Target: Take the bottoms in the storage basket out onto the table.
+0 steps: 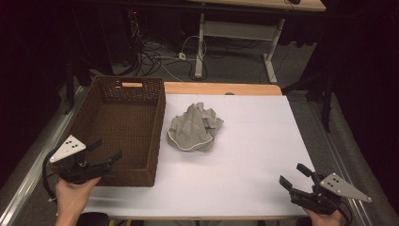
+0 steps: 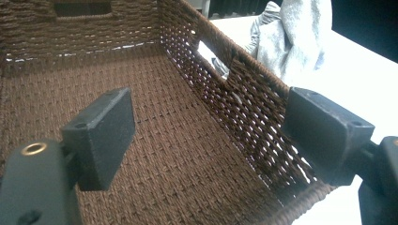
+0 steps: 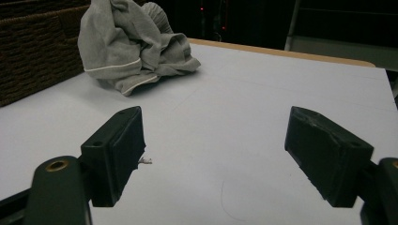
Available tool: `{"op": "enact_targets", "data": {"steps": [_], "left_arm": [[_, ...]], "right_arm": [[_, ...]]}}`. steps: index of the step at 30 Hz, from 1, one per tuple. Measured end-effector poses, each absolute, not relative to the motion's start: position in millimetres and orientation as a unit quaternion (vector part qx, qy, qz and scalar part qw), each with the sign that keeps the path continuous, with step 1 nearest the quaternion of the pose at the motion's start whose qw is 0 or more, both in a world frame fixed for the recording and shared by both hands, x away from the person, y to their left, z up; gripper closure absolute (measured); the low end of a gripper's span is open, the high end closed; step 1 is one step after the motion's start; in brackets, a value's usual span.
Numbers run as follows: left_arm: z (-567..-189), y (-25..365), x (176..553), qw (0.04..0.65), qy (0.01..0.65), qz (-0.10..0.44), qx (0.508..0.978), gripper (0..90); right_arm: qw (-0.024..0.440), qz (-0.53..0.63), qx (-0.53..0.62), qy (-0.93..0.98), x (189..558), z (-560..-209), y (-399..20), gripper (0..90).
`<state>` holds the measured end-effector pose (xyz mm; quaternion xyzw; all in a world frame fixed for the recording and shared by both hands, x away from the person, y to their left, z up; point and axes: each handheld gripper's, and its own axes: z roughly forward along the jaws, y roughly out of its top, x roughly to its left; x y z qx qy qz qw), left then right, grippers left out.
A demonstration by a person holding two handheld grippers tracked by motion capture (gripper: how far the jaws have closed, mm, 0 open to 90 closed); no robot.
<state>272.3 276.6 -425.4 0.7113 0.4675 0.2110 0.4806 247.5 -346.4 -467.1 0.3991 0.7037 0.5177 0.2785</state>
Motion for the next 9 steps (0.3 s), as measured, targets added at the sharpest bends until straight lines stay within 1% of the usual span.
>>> {"op": "enact_targets", "data": {"steps": [9], "left_arm": [[-429.9, 273.6, 261.9, 0.484, 0.465, 0.214, 0.709, 16.7]], "right_arm": [[0.278, 0.518, 0.400, 0.703, 247.8, -467.1, -346.5, 21.2]]}}
